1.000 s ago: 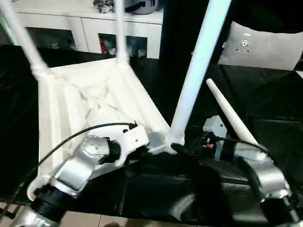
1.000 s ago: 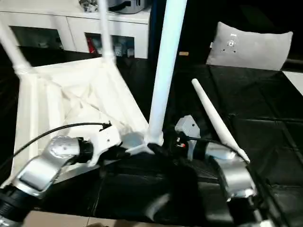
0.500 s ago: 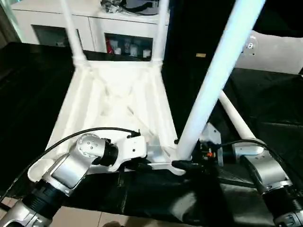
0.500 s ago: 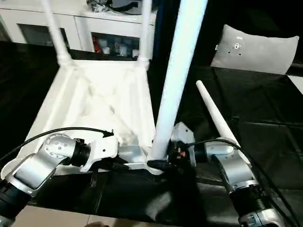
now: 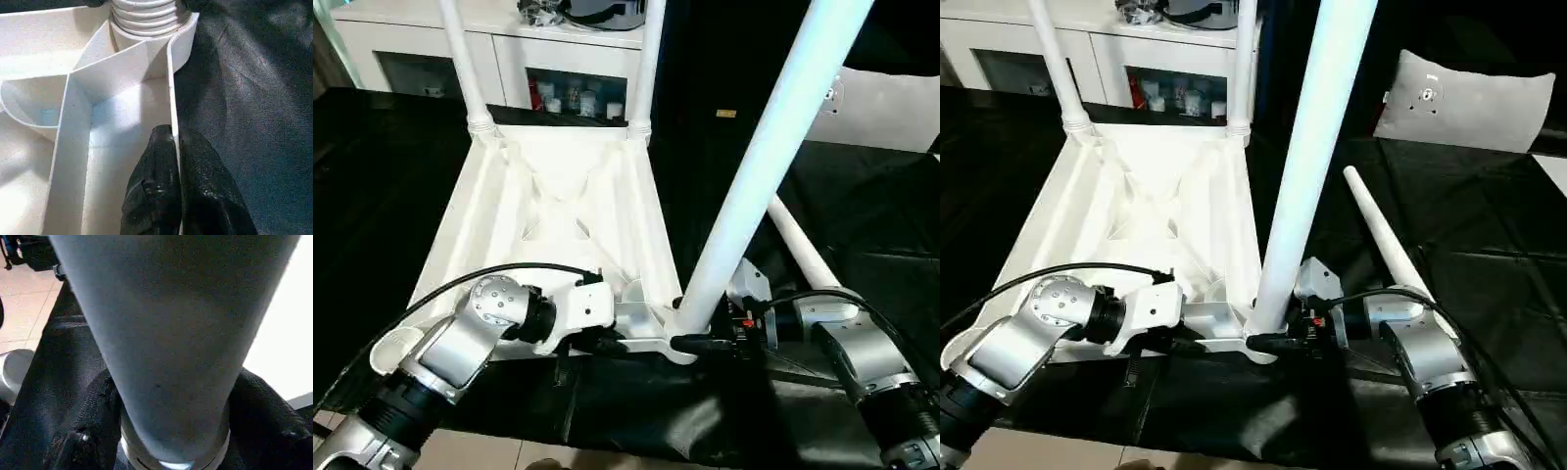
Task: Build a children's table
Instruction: Rotate leg to tighten
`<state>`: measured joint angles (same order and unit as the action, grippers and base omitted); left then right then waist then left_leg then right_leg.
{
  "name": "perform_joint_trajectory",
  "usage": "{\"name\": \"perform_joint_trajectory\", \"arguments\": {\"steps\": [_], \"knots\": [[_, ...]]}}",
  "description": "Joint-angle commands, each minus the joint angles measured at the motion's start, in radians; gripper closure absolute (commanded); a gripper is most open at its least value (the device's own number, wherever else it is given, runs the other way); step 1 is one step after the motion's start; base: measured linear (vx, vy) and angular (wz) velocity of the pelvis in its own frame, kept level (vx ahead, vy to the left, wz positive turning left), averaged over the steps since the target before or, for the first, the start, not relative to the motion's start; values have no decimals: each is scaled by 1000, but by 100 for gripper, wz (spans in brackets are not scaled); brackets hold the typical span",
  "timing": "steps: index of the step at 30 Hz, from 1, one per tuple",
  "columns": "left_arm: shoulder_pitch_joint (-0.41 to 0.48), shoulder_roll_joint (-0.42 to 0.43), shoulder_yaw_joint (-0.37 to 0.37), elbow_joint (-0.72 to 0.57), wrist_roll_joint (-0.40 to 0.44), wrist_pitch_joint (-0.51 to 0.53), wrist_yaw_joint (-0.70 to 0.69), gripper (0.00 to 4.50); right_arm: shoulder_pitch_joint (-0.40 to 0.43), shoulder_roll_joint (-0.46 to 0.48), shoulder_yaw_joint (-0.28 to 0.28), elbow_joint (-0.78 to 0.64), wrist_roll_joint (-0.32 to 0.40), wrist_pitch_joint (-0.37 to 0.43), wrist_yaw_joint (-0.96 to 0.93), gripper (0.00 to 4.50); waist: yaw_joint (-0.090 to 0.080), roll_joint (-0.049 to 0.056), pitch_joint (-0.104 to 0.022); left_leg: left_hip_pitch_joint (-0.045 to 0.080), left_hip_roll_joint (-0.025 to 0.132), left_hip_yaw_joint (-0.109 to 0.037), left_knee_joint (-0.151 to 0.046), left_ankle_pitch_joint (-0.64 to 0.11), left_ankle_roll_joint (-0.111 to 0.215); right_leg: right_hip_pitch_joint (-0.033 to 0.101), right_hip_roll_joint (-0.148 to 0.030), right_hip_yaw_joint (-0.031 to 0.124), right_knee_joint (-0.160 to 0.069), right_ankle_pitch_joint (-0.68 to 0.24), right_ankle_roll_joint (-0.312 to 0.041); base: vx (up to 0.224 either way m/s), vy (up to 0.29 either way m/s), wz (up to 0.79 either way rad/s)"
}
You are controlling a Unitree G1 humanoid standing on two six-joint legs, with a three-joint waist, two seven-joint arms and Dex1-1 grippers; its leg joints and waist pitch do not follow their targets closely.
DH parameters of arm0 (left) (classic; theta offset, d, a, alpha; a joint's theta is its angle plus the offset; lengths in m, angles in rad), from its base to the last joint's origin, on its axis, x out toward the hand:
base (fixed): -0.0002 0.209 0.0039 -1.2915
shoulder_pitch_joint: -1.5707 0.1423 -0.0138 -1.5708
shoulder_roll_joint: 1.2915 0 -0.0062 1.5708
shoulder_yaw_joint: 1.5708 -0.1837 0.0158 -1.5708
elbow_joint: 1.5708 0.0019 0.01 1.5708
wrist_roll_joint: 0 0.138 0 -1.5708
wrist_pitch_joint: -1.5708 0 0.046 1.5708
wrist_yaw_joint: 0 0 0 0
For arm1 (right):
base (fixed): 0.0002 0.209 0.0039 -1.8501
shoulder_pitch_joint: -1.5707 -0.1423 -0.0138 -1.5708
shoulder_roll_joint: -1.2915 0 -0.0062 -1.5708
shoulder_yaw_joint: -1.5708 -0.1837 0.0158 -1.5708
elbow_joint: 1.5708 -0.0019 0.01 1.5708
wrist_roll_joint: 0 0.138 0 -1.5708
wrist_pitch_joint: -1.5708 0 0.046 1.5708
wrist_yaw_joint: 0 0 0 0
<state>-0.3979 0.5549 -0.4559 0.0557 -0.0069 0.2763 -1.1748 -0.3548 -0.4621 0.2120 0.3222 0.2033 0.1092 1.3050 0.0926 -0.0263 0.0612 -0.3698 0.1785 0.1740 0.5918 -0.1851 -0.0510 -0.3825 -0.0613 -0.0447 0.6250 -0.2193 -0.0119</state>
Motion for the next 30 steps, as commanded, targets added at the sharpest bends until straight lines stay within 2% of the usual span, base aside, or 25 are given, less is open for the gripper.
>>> {"name": "perform_joint_trajectory", "arguments": {"steps": [1,3,4,5,8,10,11,12,13,14,16,18,20,22,25,27,30], "knots": [[4,-10,-20,-12,-5,23,-12,450,8,9,-3,-18,21,23,-4,183,-6,-5,-58,15,55,-13,-67,-139,59,39,-80,46,-68,-88,-250,0,0,0],[11,-37,3,-31,-18,78,32,450,22,40,-10,-44,37,72,-55,184,-6,-6,-55,15,55,-12,-68,-145,55,37,-80,47,-72,-108,-249,0,0,0],[11,-37,3,-31,-18,78,32,450,22,40,-10,-44,37,72,-55,184,-7,-5,-54,15,56,-12,-69,-151,52,38,-80,47,-72,-117,-247,0,0,0],[16,-65,21,-53,-24,134,81,450,35,78,-11,-67,33,117,-130,184,-10,-5,-52,14,55,-14,-72,-169,44,36,-80,47,-75,-155,-237,0,0,0],[21,-98,39,-73,-25,193,137,450,42,119,-9,-72,10,153,-219,185,-16,-4,-46,17,54,-16,-78,-227,12,32,-81,49,-86,-273,-209,0,0,0],[24,-141,58,-92,-25,258,199,450,44,171,-20,-65,-10,168,-314,185,-30,-7,-43,14,53,-20,-82,-256,-10,30,-82,48,-93,-349,-179,0,0,0],[25,-162,66,-98,-22,282,230,450,43,197,-30,-63,-10,180,-355,185,-39,-9,-43,15,52,-21,-82,-269,-13,28,-82,49,-97,-368,-172,0,0,0],[25,-183,76,-105,-18,310,261,450,42,220,-40,-65,-9,198,-394,185,-41,-8,-43,14,50,-23,-80,-269,-12,28,-82,48,-98,-375,-168,0,0,0],[25,-183,76,-105,-18,310,261,450,42,220,-40,-65,-9,198,-394,185,-46,-9,-44,12,50,-22,-80,-265,-12,29,-81,49,-97,-370,-167,0,0,0],[23,-247,95,-118,2,383,350,450,34,282,-55,-67,-27,238,-504,185,-52,-9,-44,11,50,-22,-80,-259,-10,28,-80,49,-96,-360,-167,0,0,0],[18,-303,108,-132,21,447,427,450,25,332,-64,-68,-54,282,-610,185,-63,-9,-43,8,49,-23,-80,-242,-12,28,-78,49,-96,-340,-171,0,0,0],[15,-321,112,-135,26,464,450,450,23,347,-68,-67,-60,299,-641,185,-65,-10,-45,6,46,-24,-79,-236,-5,29,-79,48,-99,-348,-164,0,0,0],[11,-347,109,-145,31,487,475,450,31,368,-70,-74,-67,312,-678,185,-66,-10,-49,7,46,-20,-74,-219,5,28,-77,51,-98,-311,-166,0,0,0],[12,-355,103,-152,33,497,480,450,39,374,-68,-81,-71,303,-690,115,-63,-9,-53,5,46,-18,-71,-163,23,32,-74,51,-88,-198,-184,29,-6,2],[14,-354,88,-162,38,507,484,450,60,385,-71,-102,-57,294,-694,98,-59,-8,-54,4,47,-17,-71,-132,39,37,-73,49,-83,-126,-197,0,0,0],[15,-349,87,-166,41,511,482,450,67,382,-73,-116,-63,291,-699,81,-58,-7,-52,6,47,-16,-73,-145,38,36,-73,48,-85,-139,-203,0,0,0],[16,-341,88,-168,42,510,475,450,71,378,-75,-124,-69,282,-699,58,-58,-6,-49,8,48,-17,-75,-183,26,34,-74,49,-91,-198,-193,0,0,0]]}}
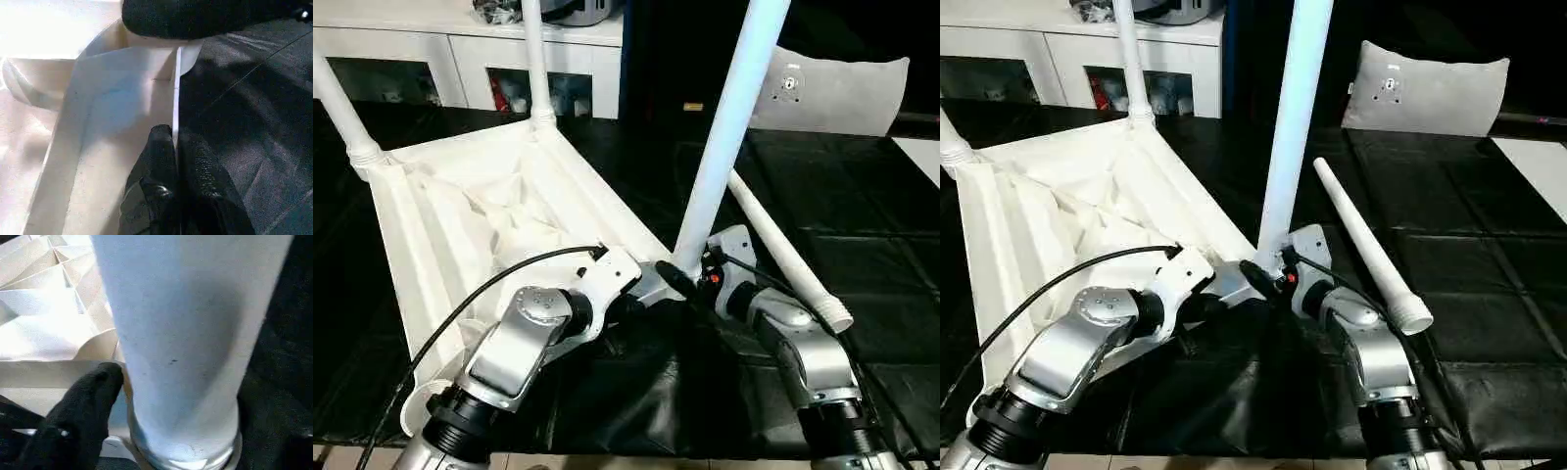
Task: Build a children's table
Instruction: Rotate leg to tighten
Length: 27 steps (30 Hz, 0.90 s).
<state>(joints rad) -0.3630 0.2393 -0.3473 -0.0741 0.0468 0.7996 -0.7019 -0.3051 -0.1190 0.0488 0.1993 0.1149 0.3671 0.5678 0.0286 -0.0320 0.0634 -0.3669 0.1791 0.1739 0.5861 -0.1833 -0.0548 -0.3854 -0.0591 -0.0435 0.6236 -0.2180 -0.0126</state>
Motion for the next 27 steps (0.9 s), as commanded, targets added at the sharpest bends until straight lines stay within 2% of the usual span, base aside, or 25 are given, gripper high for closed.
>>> {"name": "perform_joint_trajectory", "arguments": {"steps": [1,4,7,8,9,14,15,20,21,22,23,27], "knots": [[-18,-10,-25,-38,-11,-29,-12,450,26,24,88,-10,16,12,46,47,6,0,-52,6,48,-17,-70,-189,27,36,-77,48,-90,-207,-190,0,0,0],[-13,31,-31,-37,-22,-61,-48,450,31,-11,78,-26,24,-17,84,26,8,-2,-55,5,49,-18,-70,-192,24,38,-78,49,-91,-214,-178,0,0,0],[-5,76,-39,-33,-32,-108,-99,450,34,-61,68,-38,36,-42,145,7,9,0,-57,4,48,-16,-67,-162,34,41,-76,49,-84,-151,-189,0,0,0],[2,109,-42,-30,-42,-131,-140,450,36,-112,67,-43,39,-59,207,7,15,1,-58,7,49,-17,-66,-160,37,42,-76,47,-84,-139,-191,0,0,0],[4,124,-42,-29,-47,-137,-159,450,37,-138,68,-43,40,-69,240,7,16,9,-57,6,48,-16,-65,-154,42,42,-77,49,-80,-121,-200,0,0,0],[5,178,-50,-24,-60,-186,-235,450,29,-210,59,-26,45,-100,328,7,23,3,-57,8,51,-14,-65,-161,48,40,-77,48,-81,-125,-215,0,0,0],[5,234,-72,-21,-61,-256,-317,450,4,-261,63,16,24,-142,379,7,28,3,-57,9,51,-15,-65,-159,47,39,-78,48,-81,-132,-216,0,0,0],[-3,296,-92,3,-66,-332,-398,450,-25,-323,76,38,40,-176,490,7,36,1,-54,12,51,-12,-64,-171,50,38,-77,49,-79,-140,-220,0,0,0],[-9,306,-96,14,-64,-351,-413,450,-30,-342,91,39,44,-191,531,7,38,-6,-52,13,53,-11,-66,-168,48,36,-77,49,-80,-141,-219,0,0,0],[-16,326,-106,25,-70,-376,-453,450,-37,-369,118,47,47,-221,598,7,40,-7,-53,13,53,-12,-65,-169,50,37,-77,48,-78,-145,-219,0,0,0],[-17,329,-107,26,-72,-380,-460,450,-38,-373,122,48,47,-227,608,7,45,-3,-54,13,54,-12,-64,-167,53,38,-79,48,-77,-145,-220,0,0,0],[-26,349,-117,30,-76,-408,-504,450,-49,-373,136,67,51,-261,658,7,53,-6,-54,14,54,-11,-64,-152,58,36,-80,48,-73,-116,-233,0,0,0]]}}
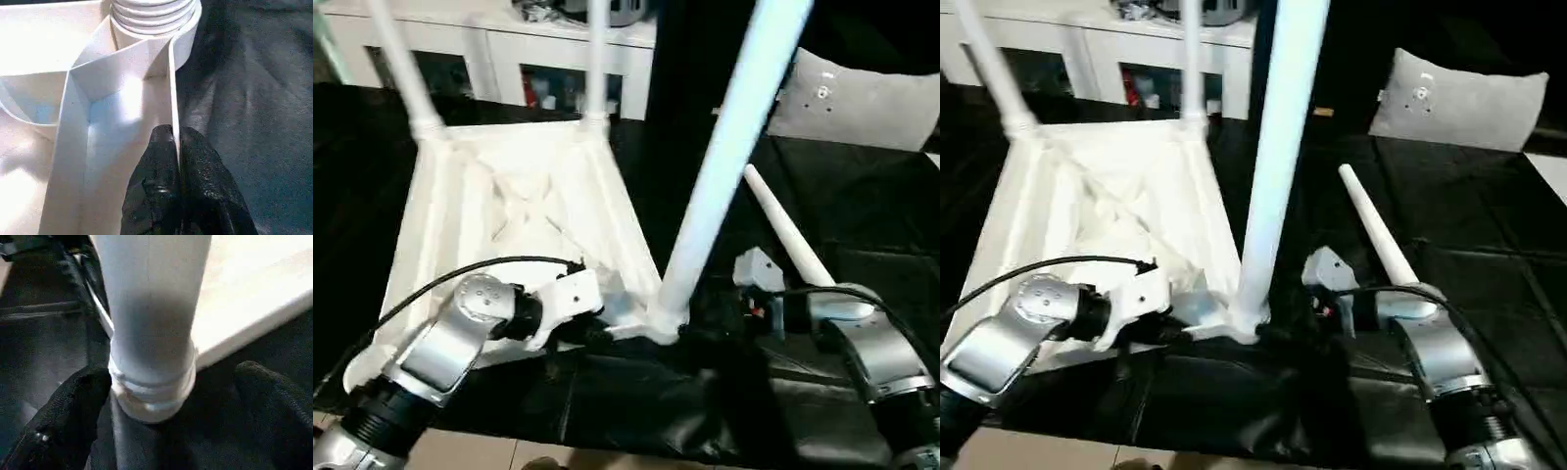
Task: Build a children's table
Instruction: Rotate leg to tighten
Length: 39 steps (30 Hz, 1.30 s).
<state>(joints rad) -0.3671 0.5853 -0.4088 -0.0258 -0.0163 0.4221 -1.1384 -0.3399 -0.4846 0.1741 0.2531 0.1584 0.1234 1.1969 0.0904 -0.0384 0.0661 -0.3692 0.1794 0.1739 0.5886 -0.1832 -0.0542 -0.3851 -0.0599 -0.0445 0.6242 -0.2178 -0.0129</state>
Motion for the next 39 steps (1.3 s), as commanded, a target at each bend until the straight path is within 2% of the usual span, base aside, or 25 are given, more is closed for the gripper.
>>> {"name": "perform_joint_trajectory", "arguments": {"steps": [1,7,19,30,33,35,36,37,38,39], "knots": [[-23,5,-56,-17,-14,-33,-71,450,-15,-8,12,16,9,-19,33,7,-9,1,-56,16,54,-12,-67,-153,56,37,-80,49,-74,-118,-233,0,0,0],[-34,22,-72,-6,-26,-88,-135,450,-35,4,37,62,15,-57,79,66,-8,0,-55,15,54,-12,-68,-167,49,37,-80,49,-74,-128,-233,0,0,0],[-45,21,-83,16,-23,-117,-153,450,-51,27,58,89,19,-90,114,167,-9,0,-54,17,55,-13,-69,-166,46,37,-79,48,-73,-128,-239,0,0,0],[-41,20,-81,17,-22,-106,-150,450,-47,30,72,88,33,-84,141,178,-9,3,-55,17,55,-12,-69,-165,46,37,-79,48,-72,-115,-245,0,0,0],[-33,5,-65,7,-25,-57,-109,450,-28,37,61,64,54,-48,130,178,-10,3,-52,18,55,-12,-70,-166,47,37,-77,49,-73,-112,-248,0,0,0],[-25,-25,-39,-13,-33,19,-46,450,-4,54,47,24,77,11,90,179,-9,7,-49,18,55,-12,-71,-176,42,36,-78,50,-74,-125,-247,0,0,0],[-22,-47,-25,-26,-32,62,-3,450,7,69,43,3,77,51,49,180,-11,5,-48,17,57,-12,-73,-182,37,35,-77,50,-73,-127,-247,0,0,0],[-18,-81,-10,-45,-21,127,64,450,19,102,40,-26,74,129,-30,180,-8,5,-47,19,57,-15,-75,-188,34,35,-78,49,-76,-145,-243,0,0,0],[-17,-84,-9,-46,-19,133,70,450,20,105,39,-29,74,137,-37,180,-14,11,-43,18,57,-15,-79,-209,21,35,-76,50,-80,-176,-238,0,0,0],[-14,-112,3,-56,-11,172,117,450,24,133,39,-41,70,175,-88,180,-18,9,-40,17,54,-18,-81,-241,7,35,-78,49,-84,-239,-223,0,0,0]]}}
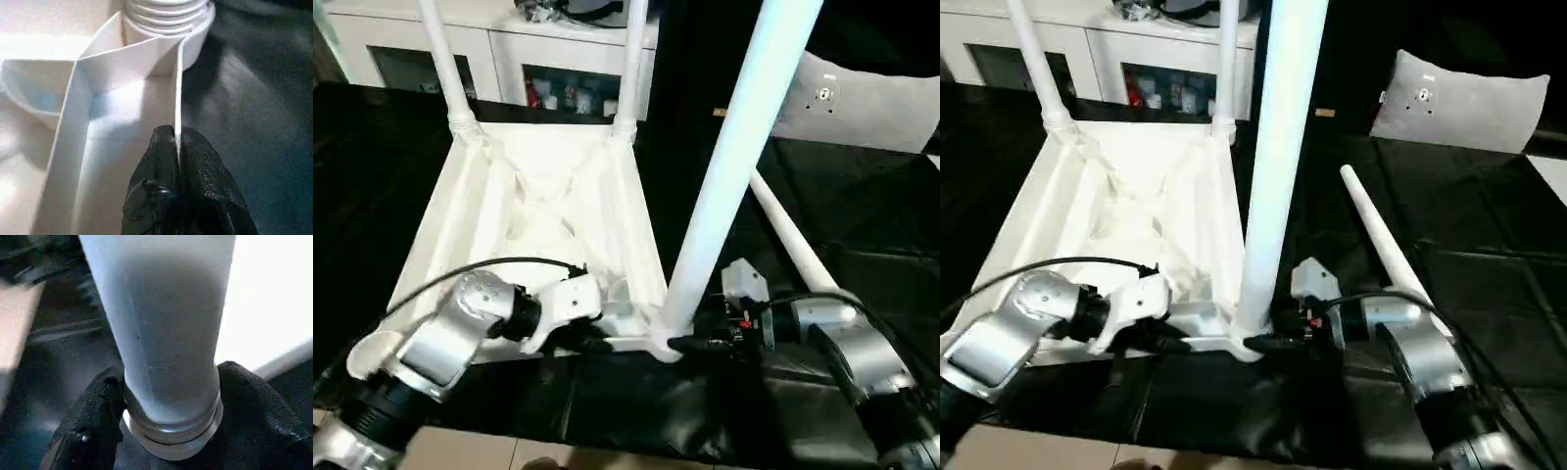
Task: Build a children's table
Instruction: Rotate leg to tighten
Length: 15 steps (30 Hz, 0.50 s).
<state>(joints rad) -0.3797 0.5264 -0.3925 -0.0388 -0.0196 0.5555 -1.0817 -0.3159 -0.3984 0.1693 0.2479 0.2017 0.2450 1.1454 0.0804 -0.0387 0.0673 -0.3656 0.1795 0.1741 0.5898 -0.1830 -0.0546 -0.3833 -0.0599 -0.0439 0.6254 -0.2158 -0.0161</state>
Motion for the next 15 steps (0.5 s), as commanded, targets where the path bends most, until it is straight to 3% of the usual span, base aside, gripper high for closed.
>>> {"name": "perform_joint_trajectory", "arguments": {"steps": [1,4,6,9,13,15], "knots": [[1,-73,-5,-50,-4,66,91,450,4,65,43,-43,24,70,-66,181,-10,7,-40,14,53,-20,-82,-266,-1,30,-81,49,-93,-304,-201,0,0,0],[10,-200,38,-74,6,170,236,450,15,184,22,-43,21,123,-234,184,-32,6,-37,7,51,-22,-83,-273,-12,28,-82,49,-99,-354,-181,0,0,0],[8,-295,60,-71,21,215,348,450,23,257,12,-36,-7,140,-347,186,-51,-1,-36,1,48,-25,-84,-270,-10,28,-80,48,-102,-378,-166,0,0,0],[-1,-358,73,-50,39,224,428,450,17,308,-1,-19,-35,158,-445,186,-56,-2,-37,3,45,-24,-79,-266,7,23,-80,49,-111,-395,-150,0,0,0],[-54,-499,119,51,91,184,633,450,-20,428,-74,44,-60,192,-690,186,-61,0,-41,4,45,-22,-80,-216,15,24,-75,49,-104,-279,-163,0,0,0],[-79,-525,124,101,112,168,675,450,-25,452,-113,58,-56,165,-745,116,-58,3,-47,4,44,-19,-77,-183,26,28,-75,50,-99,-212,-168,0,0,0]]}}
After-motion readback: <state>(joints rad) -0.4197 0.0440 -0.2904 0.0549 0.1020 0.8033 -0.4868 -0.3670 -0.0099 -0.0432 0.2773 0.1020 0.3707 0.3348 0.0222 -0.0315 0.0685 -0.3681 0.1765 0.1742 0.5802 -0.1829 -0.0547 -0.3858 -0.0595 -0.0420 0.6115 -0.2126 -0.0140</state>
